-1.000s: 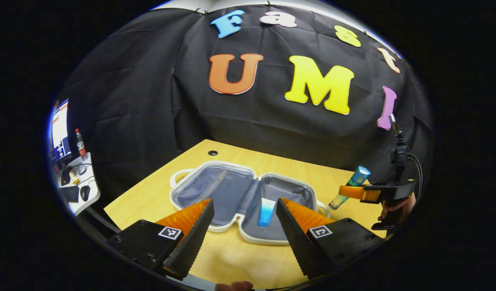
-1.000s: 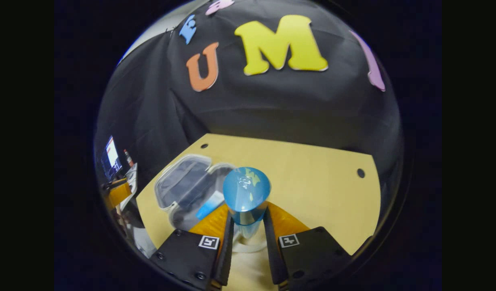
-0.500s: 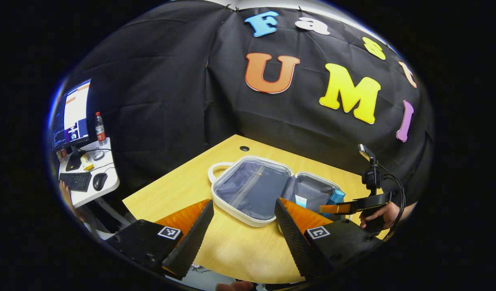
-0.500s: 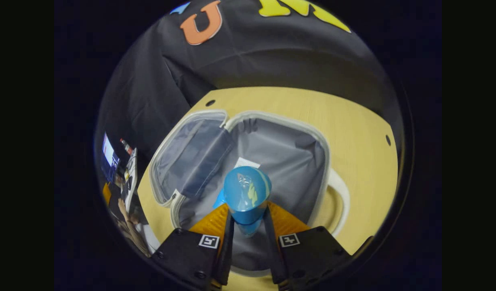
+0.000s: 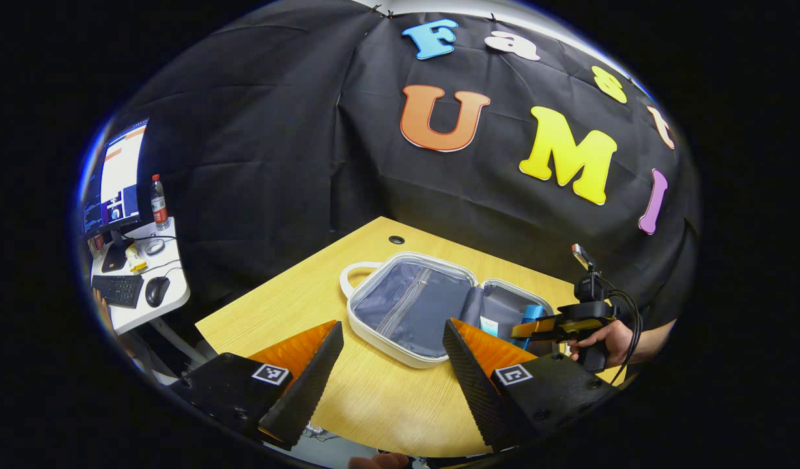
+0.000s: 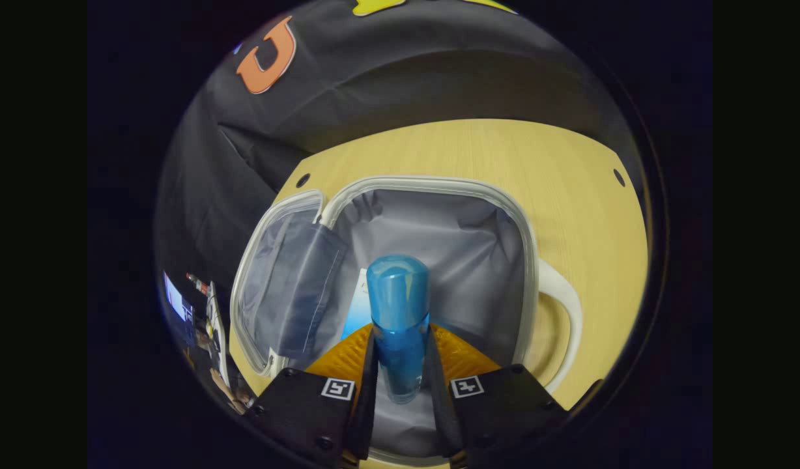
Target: First open the suitcase, pack the skin care products into it, and then close the suitcase.
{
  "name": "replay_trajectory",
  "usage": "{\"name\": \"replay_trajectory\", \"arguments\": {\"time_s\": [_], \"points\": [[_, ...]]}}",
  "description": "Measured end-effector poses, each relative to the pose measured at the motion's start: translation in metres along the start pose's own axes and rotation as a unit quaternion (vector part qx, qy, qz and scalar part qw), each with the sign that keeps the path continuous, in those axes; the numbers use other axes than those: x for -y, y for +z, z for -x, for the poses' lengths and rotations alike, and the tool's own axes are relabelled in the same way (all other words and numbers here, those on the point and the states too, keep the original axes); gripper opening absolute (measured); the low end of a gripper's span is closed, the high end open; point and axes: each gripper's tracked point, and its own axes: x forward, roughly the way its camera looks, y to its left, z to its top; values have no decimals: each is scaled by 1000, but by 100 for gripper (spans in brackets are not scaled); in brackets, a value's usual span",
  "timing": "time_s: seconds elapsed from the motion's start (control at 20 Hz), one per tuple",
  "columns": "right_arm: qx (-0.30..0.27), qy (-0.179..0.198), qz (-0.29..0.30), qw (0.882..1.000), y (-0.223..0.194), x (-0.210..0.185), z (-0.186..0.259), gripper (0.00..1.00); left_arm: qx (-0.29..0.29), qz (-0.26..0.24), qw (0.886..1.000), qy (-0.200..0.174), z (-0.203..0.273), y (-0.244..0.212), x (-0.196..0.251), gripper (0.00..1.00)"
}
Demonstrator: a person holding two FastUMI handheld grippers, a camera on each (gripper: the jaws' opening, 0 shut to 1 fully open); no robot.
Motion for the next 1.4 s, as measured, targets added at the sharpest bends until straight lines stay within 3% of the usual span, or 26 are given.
{"name": "replay_trajectory", "arguments": {"time_s": [0.5, 0.55, 0.95, 1.05, 1.4], "points": [[-8, -72, 1, 997, -2, 15, -23, 34, 22, 4, 999, -25, -9, 20, 15, 99], [-7, -77, 3, 997, -2, 16, -23, 38, 21, 1, 999, -27, -10, 21, 16, 99], [-5, -94, 8, 995, -5, 15, -20, 43, 24, -7, 999, -47, -11, 35, 20, 98], [-3, -96, 8, 995, -7, 15, -11, 41, 29, -4, 998, -56, -11, 37, 22, 98], [76, -78, 88, 990, 3, 9, 69, 63, 13, 9, 997, -78, -48, 30, -10, 99]]}}
